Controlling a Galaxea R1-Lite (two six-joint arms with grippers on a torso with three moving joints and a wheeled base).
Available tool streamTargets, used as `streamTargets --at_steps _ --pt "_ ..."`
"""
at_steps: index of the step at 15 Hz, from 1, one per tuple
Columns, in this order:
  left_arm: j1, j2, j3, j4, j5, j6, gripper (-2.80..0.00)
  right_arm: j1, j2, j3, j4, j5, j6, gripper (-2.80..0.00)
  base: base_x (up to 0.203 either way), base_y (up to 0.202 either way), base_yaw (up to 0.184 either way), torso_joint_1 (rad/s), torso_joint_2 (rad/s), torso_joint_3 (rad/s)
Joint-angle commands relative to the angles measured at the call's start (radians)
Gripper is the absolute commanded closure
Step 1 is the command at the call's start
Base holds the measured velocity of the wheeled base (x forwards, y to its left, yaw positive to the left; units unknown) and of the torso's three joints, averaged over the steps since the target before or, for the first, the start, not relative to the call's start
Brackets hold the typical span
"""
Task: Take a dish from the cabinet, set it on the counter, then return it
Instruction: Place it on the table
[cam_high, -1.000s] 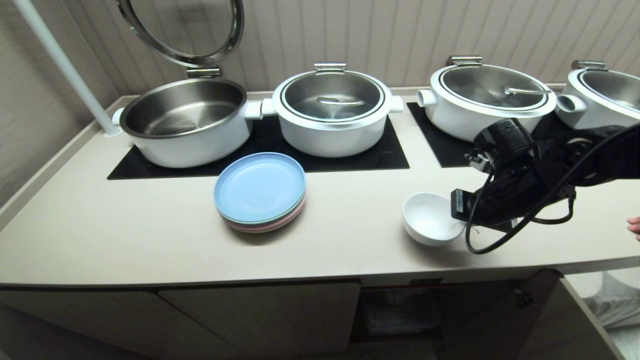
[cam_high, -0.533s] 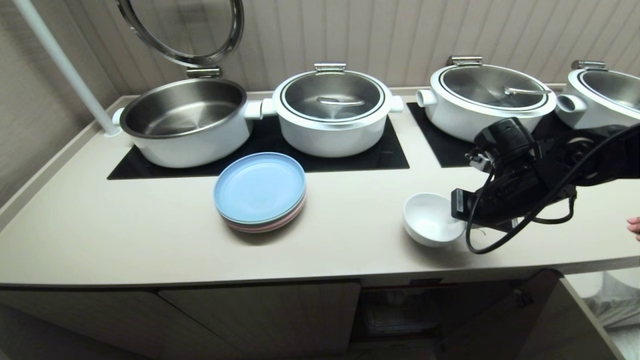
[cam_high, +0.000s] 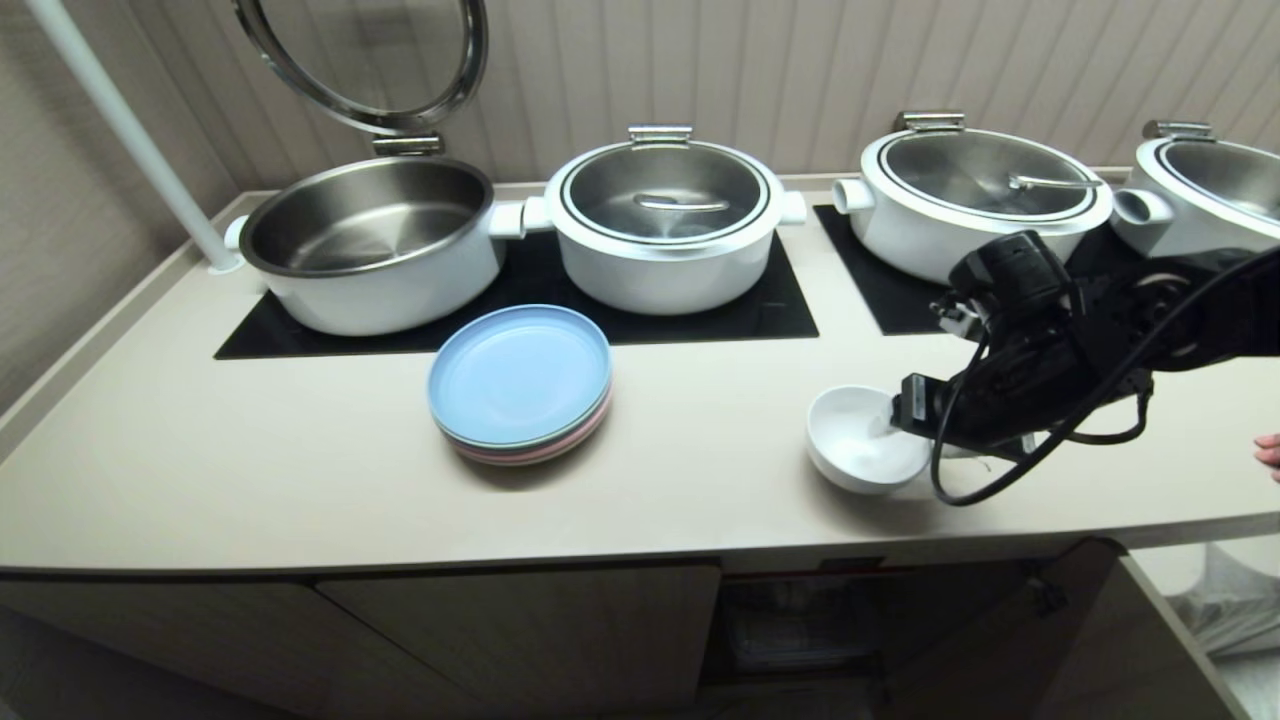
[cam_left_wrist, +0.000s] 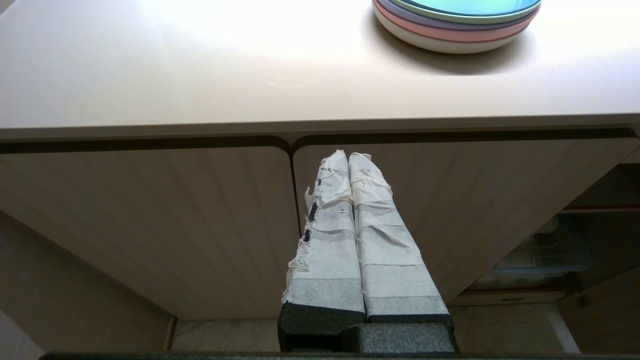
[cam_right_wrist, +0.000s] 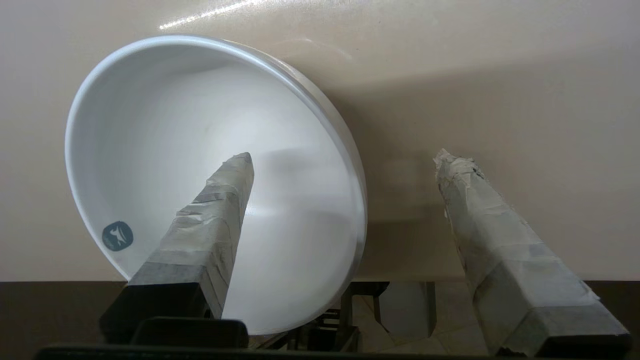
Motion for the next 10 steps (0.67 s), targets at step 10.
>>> streamTargets --at_steps 10 --pt "0.001 0.0 0.0 0.0 0.0 -0.001 0.0 0.008 -0.075 0.015 0.01 0.0 -0.005 -2.8 0.0 0.0 0.0 0.0 0.0 0.0"
